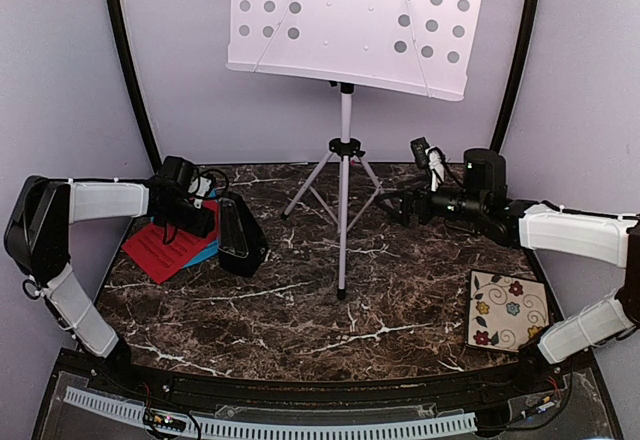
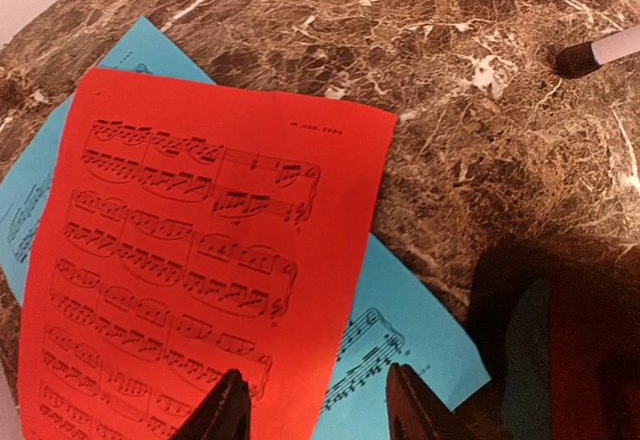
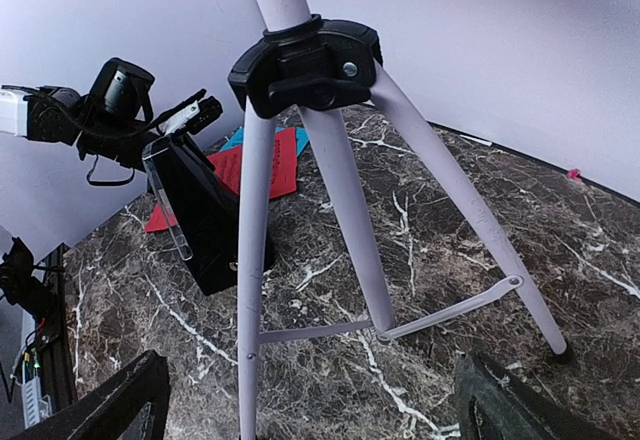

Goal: Set up the instrument practice props

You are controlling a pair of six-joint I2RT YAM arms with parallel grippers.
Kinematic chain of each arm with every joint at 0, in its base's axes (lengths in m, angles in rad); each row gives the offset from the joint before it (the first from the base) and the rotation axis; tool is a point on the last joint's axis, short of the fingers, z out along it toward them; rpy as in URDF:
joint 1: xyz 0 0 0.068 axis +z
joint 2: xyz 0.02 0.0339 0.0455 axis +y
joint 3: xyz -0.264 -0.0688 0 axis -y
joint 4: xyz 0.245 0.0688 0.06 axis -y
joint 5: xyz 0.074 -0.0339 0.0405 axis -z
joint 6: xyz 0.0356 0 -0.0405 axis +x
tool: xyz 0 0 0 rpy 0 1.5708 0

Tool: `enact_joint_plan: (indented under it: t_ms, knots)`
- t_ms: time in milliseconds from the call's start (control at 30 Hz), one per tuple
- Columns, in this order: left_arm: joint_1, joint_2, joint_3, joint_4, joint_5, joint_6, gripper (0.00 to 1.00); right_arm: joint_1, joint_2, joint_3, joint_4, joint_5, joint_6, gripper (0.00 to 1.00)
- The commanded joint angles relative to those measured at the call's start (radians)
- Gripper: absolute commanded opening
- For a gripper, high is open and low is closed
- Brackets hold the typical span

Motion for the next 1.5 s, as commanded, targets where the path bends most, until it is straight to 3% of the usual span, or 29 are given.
enact_joint_plan:
  t_ms: [0, 233, 500, 733, 933, 1033, 1333, 1467]
  knots:
    - [0.004, 0.060, 0.042, -0.012, 0.120, -0.050, 0.49, -0.008, -0.011, 0.037, 0.001, 0.011, -0.011, 1.00]
    - [-0.015, 0.135, 0.065, 0.031, 0.224, -0.080, 0.49, -0.007, 0.000, 0.052, -0.006, 0.011, -0.010, 1.00]
    - [-0.110, 0.180, 0.117, 0.063, 0.238, -0.114, 0.49, -0.007, 0.017, 0.062, 0.005, 0.006, 0.004, 1.00]
    - [-0.126, 0.174, 0.217, -0.002, 0.031, -0.078, 0.55, -0.007, 0.016, 0.063, -0.002, 0.011, 0.001, 1.00]
    - [-0.120, 0.240, 0.340, -0.151, -0.181, -0.021, 0.62, -0.007, 0.018, 0.064, 0.000, 0.009, 0.003, 1.00]
    - [-0.081, 0.268, 0.375, -0.227, -0.167, -0.057, 0.64, -0.007, 0.016, 0.065, -0.008, 0.013, 0.000, 1.00]
    - [0.174, 0.268, 0.449, -0.280, 0.176, -0.173, 0.66, -0.006, 0.016, 0.053, -0.013, -0.001, 0.013, 1.00]
    - [0.273, 0.147, 0.306, -0.240, 0.218, -0.325, 0.64, -0.007, -0.001, 0.038, -0.002, 0.013, 0.013, 1.00]
